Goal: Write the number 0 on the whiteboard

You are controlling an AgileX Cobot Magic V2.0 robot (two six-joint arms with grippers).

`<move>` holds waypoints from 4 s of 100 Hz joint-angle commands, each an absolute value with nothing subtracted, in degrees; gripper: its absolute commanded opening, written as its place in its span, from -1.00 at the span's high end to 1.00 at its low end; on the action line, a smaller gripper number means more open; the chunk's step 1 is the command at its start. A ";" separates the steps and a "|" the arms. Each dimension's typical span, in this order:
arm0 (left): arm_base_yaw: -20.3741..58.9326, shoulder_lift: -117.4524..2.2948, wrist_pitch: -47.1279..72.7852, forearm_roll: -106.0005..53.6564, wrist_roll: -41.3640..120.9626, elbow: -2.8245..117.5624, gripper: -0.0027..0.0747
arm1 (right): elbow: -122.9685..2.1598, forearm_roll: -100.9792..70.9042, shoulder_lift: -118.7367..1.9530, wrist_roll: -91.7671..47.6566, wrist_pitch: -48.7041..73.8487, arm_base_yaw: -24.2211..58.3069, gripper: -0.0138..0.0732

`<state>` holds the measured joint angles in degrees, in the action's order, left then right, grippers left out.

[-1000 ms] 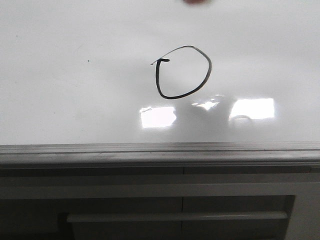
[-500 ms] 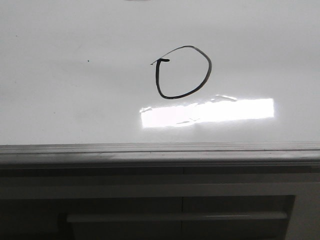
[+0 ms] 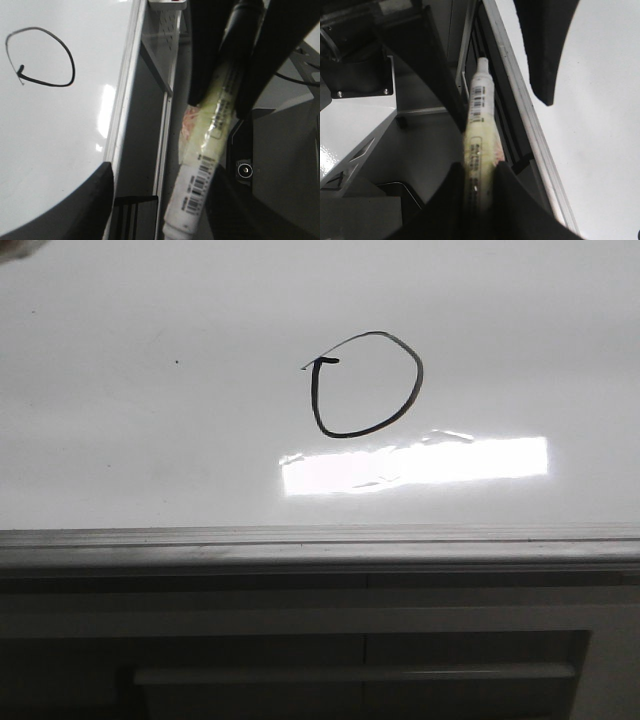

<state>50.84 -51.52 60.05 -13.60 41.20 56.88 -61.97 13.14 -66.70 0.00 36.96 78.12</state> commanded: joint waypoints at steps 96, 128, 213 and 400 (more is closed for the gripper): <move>50.80 -54.25 54.92 -21.33 40.66 58.66 0.98 | -64.53 23.00 -61.15 2.49 35.69 78.89 -0.63; 49.00 -54.37 16.55 -18.19 6.42 47.42 0.98 | -64.53 32.38 -42.24 12.10 45.43 78.89 -0.19; 42.42 -73.78 -4.16 -16.69 0.00 43.26 0.98 | -51.05 32.46 -27.98 19.57 49.29 78.89 0.84; 49.35 -24.58 18.10 -1.86 0.75 33.59 0.98 | -31.15 80.21 -27.98 66.34 39.21 78.89 0.84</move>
